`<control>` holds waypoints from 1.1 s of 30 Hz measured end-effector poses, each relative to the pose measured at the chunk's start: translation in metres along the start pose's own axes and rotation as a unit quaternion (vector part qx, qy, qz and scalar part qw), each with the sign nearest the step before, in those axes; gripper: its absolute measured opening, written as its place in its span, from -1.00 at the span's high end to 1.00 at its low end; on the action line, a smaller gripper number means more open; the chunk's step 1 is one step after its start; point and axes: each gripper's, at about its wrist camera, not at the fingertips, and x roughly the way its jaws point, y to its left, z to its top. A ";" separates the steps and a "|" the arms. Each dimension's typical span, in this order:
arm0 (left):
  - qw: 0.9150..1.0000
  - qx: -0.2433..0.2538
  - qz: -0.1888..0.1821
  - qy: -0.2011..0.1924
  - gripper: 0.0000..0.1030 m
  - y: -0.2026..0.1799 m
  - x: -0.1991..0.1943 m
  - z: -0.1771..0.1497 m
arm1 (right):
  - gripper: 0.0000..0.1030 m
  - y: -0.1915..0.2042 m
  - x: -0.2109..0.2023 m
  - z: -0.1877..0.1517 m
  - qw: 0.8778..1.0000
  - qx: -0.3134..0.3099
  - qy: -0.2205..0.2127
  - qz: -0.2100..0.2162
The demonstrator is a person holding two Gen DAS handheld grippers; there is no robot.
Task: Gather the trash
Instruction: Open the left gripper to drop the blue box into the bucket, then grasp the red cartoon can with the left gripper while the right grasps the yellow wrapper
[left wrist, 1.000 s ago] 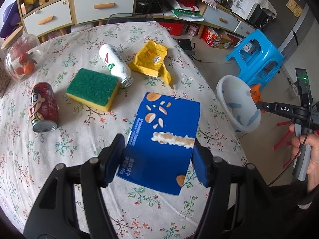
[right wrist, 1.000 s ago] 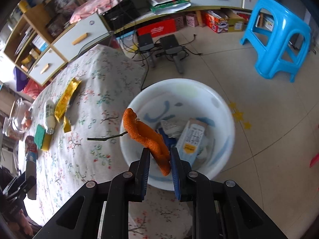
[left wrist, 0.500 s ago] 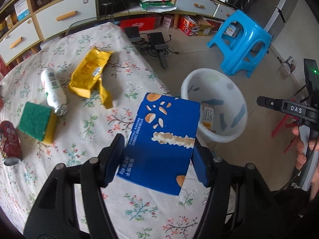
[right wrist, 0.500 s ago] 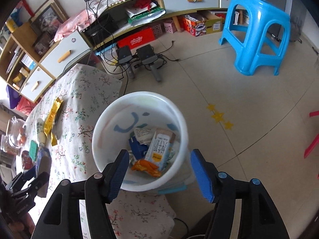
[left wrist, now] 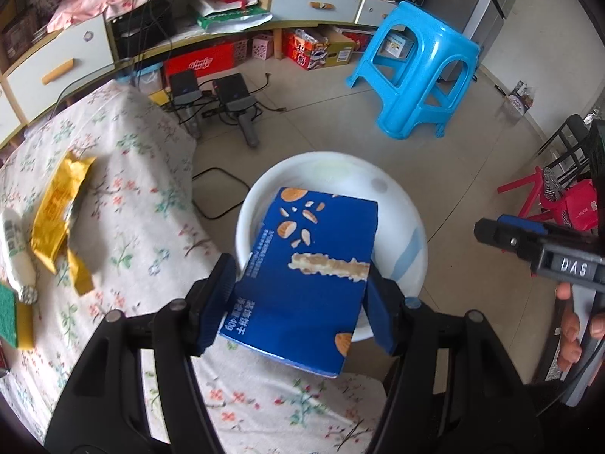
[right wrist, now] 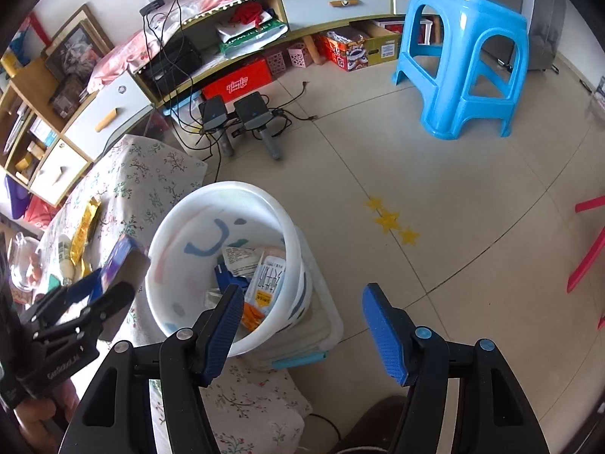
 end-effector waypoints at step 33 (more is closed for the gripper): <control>0.978 -0.092 0.185 -0.005 -0.95 0.126 -0.073 -0.061 | -0.52 0.080 0.004 0.004 0.998 -0.059 -0.006 0.000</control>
